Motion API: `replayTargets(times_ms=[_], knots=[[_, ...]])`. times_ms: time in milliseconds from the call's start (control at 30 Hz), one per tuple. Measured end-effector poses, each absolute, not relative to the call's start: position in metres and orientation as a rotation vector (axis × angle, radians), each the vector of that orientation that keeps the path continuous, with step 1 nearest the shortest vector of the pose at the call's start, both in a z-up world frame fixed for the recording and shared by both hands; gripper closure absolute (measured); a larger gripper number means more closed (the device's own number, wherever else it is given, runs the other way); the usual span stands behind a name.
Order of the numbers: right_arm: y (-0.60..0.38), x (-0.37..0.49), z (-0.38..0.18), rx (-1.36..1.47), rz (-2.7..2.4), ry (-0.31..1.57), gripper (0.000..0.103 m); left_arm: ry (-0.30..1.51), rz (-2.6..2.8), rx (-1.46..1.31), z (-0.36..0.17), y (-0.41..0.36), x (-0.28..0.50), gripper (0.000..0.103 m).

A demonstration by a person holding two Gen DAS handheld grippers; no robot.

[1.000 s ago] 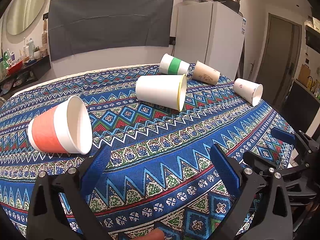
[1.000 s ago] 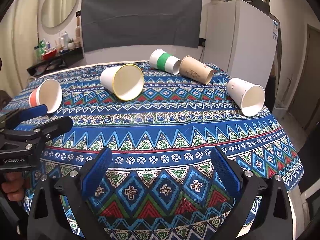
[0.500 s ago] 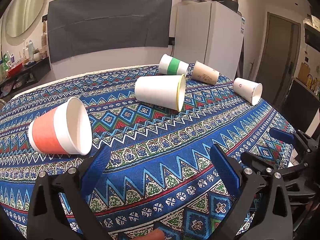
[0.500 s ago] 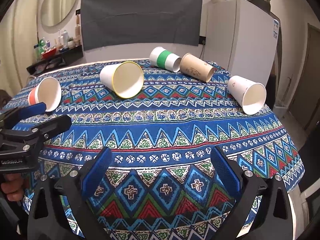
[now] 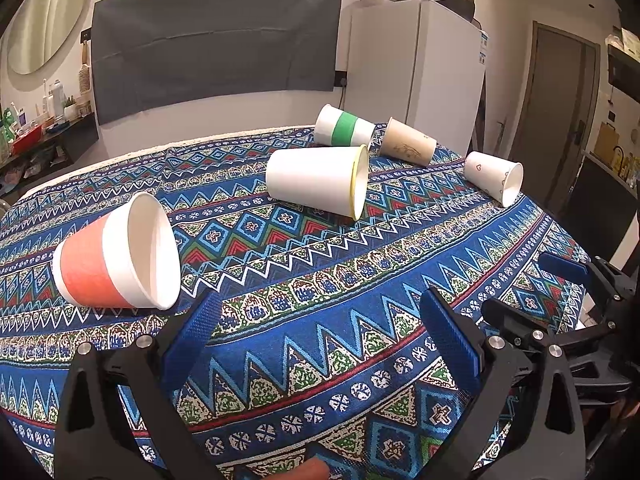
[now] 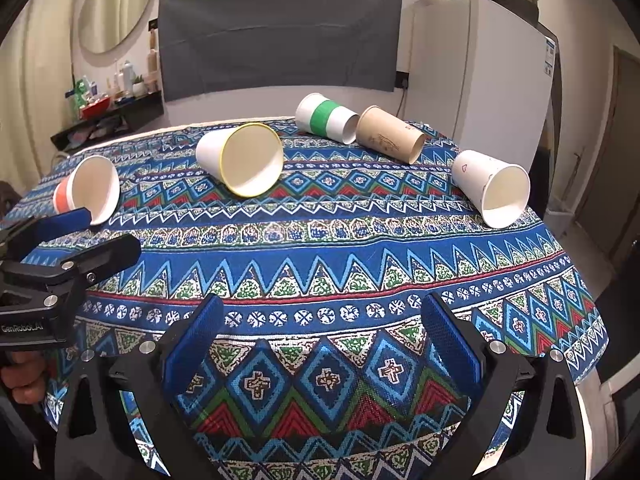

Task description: Flip cup upside down

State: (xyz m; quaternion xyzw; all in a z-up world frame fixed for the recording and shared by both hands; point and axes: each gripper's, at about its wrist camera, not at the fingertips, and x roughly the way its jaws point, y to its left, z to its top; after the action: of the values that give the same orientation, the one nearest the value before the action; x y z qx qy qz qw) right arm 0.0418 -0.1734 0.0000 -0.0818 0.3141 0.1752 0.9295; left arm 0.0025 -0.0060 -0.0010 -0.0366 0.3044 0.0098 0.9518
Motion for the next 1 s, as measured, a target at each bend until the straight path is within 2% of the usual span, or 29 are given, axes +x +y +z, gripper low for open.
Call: replayTargets(times_ms=[533,1000], knots=[[-0.186,0.055,0.003,-0.133,0.311,0.637,0.008,0.673,-0.002,-0.058,0.001,-0.010,0.012,0.006],[-0.212,0.105,0.035,-0.081,0.222,0.629,0.008,0.682,0.001,-0.061,0.048,-0.006,0.030,0.006]])
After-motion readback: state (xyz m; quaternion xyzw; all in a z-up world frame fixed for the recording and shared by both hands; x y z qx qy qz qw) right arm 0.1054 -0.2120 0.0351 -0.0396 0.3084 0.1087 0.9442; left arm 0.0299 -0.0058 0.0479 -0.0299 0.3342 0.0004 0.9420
